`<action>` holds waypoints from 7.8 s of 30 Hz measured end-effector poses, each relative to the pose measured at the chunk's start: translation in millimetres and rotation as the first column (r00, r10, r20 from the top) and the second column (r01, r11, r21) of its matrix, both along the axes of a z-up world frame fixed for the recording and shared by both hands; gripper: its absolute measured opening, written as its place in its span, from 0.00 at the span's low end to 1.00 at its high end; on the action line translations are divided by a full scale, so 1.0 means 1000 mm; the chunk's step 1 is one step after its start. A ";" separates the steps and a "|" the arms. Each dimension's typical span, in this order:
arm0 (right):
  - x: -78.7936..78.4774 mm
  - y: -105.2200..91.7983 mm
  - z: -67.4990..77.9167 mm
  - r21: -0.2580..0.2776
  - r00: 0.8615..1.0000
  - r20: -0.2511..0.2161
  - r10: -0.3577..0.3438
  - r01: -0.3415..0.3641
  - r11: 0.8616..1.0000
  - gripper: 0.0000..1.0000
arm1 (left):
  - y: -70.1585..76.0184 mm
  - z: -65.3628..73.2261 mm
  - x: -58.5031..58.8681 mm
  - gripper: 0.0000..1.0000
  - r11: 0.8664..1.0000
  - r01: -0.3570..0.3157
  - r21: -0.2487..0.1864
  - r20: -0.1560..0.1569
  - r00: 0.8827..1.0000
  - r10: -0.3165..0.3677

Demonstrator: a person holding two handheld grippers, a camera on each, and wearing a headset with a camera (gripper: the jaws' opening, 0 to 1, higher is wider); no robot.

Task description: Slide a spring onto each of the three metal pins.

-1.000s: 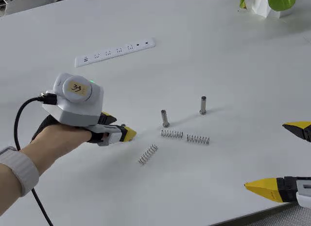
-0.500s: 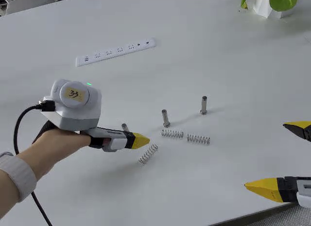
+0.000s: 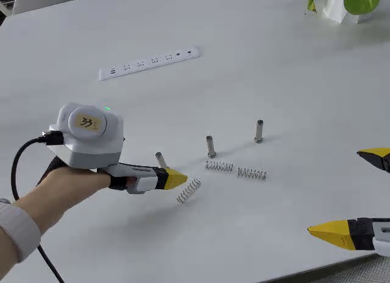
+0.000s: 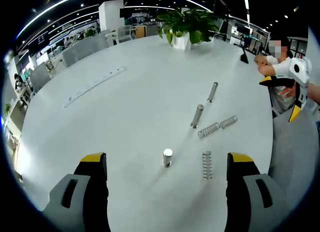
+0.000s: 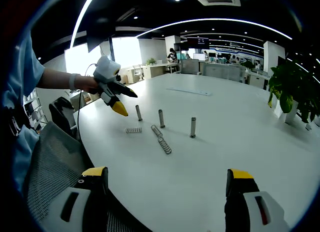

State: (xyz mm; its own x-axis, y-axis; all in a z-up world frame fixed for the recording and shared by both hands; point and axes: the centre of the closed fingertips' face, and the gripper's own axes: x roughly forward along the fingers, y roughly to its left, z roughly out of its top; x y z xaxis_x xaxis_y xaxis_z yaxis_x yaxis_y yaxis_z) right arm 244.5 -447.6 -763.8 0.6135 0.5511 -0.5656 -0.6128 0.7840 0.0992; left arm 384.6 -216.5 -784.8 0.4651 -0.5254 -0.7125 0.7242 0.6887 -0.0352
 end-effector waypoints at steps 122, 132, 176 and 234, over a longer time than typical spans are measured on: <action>-0.007 0.009 -0.014 -0.044 0.996 -0.045 0.077 -0.079 0.996 0.97 | -0.025 -0.055 -0.063 0.10 0.998 0.014 -0.063 0.012 1.000 -0.013; -0.008 0.009 -0.015 -0.042 0.996 -0.045 0.075 -0.077 0.996 0.97 | -0.026 -0.056 -0.062 0.07 0.999 0.014 -0.050 0.014 1.000 -0.013; 0.001 0.032 -0.006 -0.053 0.979 -0.036 0.200 -0.202 0.978 0.95 | -0.067 0.000 -0.115 0.07 0.946 0.240 -0.218 0.131 0.968 -0.216; 0.005 0.110 0.016 -0.214 0.518 -0.097 0.850 -0.845 0.491 0.11 | -0.098 0.030 -0.134 0.07 0.873 0.426 -0.237 0.201 0.901 -0.385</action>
